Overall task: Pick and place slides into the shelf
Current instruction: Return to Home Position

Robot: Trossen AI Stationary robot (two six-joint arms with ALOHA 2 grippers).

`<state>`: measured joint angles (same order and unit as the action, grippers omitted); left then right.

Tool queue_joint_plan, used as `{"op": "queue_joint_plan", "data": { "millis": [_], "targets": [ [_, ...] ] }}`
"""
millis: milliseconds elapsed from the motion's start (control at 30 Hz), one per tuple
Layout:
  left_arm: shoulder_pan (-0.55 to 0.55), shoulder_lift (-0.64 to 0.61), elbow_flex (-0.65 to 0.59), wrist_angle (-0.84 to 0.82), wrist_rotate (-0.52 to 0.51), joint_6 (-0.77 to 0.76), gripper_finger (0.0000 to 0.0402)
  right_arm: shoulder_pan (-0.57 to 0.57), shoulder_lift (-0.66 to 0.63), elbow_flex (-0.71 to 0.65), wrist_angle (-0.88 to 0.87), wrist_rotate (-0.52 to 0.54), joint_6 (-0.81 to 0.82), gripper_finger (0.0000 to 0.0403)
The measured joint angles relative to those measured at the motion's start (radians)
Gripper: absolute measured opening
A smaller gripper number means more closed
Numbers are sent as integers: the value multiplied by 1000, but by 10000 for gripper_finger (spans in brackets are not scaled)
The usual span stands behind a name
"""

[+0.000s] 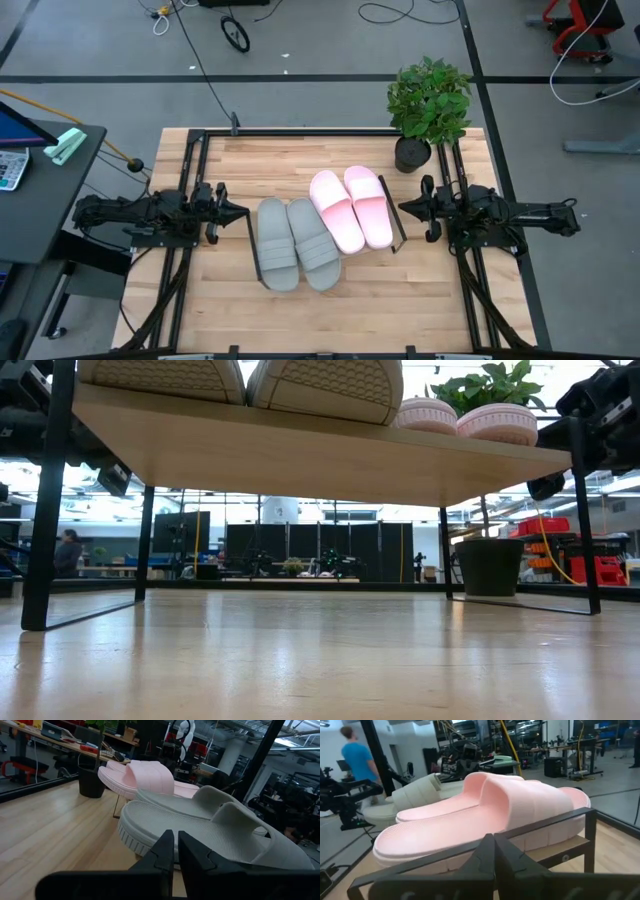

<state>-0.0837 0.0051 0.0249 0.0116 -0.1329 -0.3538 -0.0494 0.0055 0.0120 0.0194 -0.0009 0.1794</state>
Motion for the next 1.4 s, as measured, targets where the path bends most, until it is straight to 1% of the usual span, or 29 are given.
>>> {"op": "queue_joint_plan", "data": {
  "millis": [167, 367, 567, 1000, 1400],
  "targets": [
    [0, 0, 0, 0, 0, 0, 36, 0, 0, 0, -1, -2, -1, 6],
    [0, 0, 0, 0, 0, 0, 26, 0, 0, 0, -3, -2, 2, 18],
    [0, 0, 0, 0, -1, 0, 18, 0, 0, 0, -3, -2, 3, 17],
    [0, 0, 0, 0, 0, 0, 36, 0, 0, 0, -4, -1, 2, 18],
    [0, 0, 0, 0, -1, 0, 18, 0, 0, 0, -4, -1, 2, 18]
  ]
}}
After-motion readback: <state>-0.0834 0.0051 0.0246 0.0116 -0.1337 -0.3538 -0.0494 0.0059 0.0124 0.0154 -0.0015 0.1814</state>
